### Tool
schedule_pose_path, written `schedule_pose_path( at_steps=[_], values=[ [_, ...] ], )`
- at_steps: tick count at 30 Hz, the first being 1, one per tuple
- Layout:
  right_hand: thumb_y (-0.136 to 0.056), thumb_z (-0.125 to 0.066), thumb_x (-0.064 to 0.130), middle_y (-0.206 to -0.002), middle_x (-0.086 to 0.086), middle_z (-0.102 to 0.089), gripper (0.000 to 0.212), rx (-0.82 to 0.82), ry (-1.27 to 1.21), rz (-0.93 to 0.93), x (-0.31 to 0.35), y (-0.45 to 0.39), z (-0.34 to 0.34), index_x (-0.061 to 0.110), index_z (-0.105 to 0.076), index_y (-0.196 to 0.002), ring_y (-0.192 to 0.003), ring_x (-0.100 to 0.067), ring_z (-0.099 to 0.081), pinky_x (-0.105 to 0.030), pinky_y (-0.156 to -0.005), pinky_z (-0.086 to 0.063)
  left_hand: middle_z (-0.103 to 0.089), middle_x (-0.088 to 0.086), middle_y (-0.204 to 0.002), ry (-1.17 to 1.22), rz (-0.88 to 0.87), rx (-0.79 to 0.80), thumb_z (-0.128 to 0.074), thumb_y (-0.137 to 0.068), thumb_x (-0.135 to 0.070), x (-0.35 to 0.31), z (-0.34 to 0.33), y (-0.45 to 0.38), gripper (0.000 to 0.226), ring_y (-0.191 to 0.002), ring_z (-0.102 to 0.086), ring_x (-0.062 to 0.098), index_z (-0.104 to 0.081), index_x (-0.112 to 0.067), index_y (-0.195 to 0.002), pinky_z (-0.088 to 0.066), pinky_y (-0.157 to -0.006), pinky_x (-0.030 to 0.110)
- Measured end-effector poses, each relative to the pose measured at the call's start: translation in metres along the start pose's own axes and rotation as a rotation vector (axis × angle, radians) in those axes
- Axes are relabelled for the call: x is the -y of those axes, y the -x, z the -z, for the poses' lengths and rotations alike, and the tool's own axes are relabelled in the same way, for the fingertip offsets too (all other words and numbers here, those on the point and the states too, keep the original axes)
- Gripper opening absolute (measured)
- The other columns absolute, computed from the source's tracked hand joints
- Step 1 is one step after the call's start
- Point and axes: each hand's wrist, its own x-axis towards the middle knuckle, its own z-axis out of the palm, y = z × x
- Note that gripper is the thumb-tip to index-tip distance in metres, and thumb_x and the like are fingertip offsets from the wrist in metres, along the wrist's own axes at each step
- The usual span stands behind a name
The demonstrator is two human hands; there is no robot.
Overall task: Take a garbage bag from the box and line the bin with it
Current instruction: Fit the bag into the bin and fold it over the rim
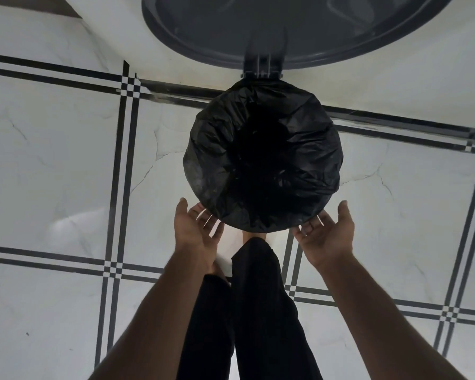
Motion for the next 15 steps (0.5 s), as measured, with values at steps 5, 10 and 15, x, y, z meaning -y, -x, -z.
schedule_pose_path(
  at_steps=[5, 10, 15],
  values=[
    [-0.094, -0.047, 0.062, -0.091, -0.007, -0.063, 0.055, 0.015, 0.086, 0.034, 0.016, -0.005, -0.002, 0.009, -0.063, -0.094, -0.092, -0.023, -0.062, -0.039, -0.09, -0.055, -0.065, 0.012, -0.126, 0.02, 0.003, 0.01, -0.037, -0.1, -0.05, -0.001, 0.002, -0.002, 0.052, -0.116, -0.062, 0.027, -0.06, -0.008, -0.121, -0.047, -0.104, 0.044],
    [-0.094, -0.049, 0.06, -0.107, -0.01, -0.064, 0.058, 0.019, 0.084, 0.068, 0.026, -0.008, -0.004, 0.008, -0.062, -0.117, -0.106, -0.027, -0.063, -0.045, -0.102, -0.051, -0.063, 0.016, -0.131, 0.073, -0.011, 0.015, -0.04, -0.1, -0.049, -0.001, 0.003, -0.004, 0.053, -0.119, -0.062, 0.031, -0.058, -0.006, -0.126, -0.049, -0.103, 0.043],
    [-0.093, -0.053, 0.057, -0.093, -0.004, -0.064, 0.049, 0.06, 0.176, 0.114, 0.043, -0.009, -0.009, 0.011, -0.065, -0.106, -0.098, -0.024, -0.057, -0.044, -0.109, -0.044, -0.064, 0.012, -0.123, 0.023, -0.016, 0.04, -0.037, -0.099, -0.052, -0.003, 0.004, -0.005, 0.052, -0.113, -0.063, 0.027, -0.06, -0.009, -0.116, -0.051, -0.095, 0.04]
  ],
)
